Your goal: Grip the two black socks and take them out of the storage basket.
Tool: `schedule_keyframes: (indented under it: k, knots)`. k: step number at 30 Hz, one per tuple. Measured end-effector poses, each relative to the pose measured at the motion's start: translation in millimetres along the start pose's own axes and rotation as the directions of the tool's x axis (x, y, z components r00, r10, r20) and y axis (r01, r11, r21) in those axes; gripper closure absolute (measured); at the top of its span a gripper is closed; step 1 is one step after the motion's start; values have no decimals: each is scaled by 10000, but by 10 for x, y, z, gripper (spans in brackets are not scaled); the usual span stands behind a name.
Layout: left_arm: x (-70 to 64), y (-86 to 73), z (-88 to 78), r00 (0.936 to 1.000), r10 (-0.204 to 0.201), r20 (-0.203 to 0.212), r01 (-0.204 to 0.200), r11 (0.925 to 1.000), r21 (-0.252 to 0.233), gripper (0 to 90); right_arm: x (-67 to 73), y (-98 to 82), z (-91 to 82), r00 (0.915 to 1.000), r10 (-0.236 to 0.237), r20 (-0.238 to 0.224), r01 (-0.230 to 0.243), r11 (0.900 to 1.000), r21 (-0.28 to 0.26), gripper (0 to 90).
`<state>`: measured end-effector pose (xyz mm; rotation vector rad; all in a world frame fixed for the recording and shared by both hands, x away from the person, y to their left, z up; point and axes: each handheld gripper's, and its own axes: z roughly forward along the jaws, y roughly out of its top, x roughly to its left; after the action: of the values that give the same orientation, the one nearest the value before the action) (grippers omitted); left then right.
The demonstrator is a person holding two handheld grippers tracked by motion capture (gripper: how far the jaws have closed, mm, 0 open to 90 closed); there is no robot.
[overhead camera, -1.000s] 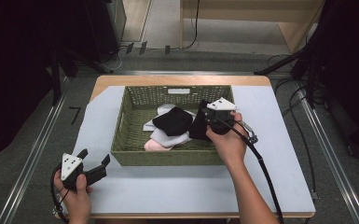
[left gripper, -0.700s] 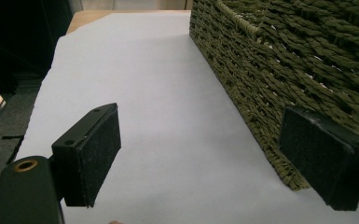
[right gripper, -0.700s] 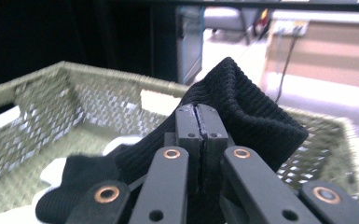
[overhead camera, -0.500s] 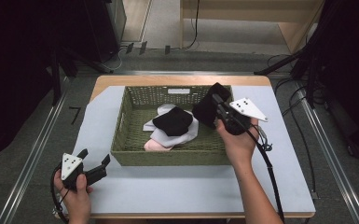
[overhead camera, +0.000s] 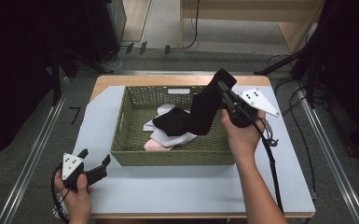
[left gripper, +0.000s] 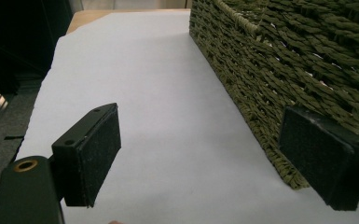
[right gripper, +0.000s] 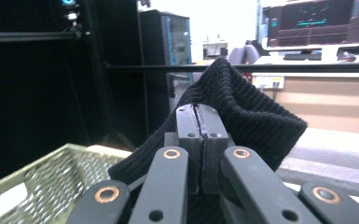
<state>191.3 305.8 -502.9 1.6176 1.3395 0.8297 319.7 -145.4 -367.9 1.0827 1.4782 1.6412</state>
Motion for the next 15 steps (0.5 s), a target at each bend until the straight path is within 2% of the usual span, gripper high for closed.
schedule_keyframes:
  k: [4, 6, 8, 9, 11, 12, 13, 14, 15]
  knots:
    - [4, 0, 2, 10000, -45, 27, 45, 10000, 4, 145, 73, 95, 94, 10000, -52, -63, 51, 9999, -91, 900]
    - [4, 1, 1, 10000, -64, 32, 64, 10000, 22, 145, 209, 108, 206, 9989, -133, -446, 133, 9999, 4, 900]
    - [6, 1, 1, 10000, -63, 41, 63, 10000, 16, 145, 260, 84, 236, 9981, -97, -612, 104, 9999, 106, 900]
    - [8, 1, -2, 10000, -74, 53, 74, 10000, 4, 145, 352, -17, 306, 9948, 69, -1018, -29, 9992, 399, 900]
    - [8, 0, -1, 9999, -105, 55, 105, 9999, -17, 145, 402, -122, 366, 9923, 96, -1236, 6, 9966, 822, 900]
    - [8, 0, -1, 9999, -105, 55, 105, 9999, -17, 145, 402, -122, 366, 9923, 96, -1236, 6, 9966, 822, 900]
    - [9, 0, -1, 9999, -109, 63, 109, 9999, -28, 145, 415, -188, 409, 9897, 159, -1423, 8, 9932, 1164, 900]
    - [10, 0, -2, 9999, -89, 62, 89, 10000, -11, 145, 441, -334, 506, 9848, 396, -1692, -34, 9779, 2093, 897]
    - [11, 0, -1, 9999, -92, 68, 92, 10000, -7, 145, 450, -409, 555, 9819, 466, -1834, 8, 9681, 2504, 892]
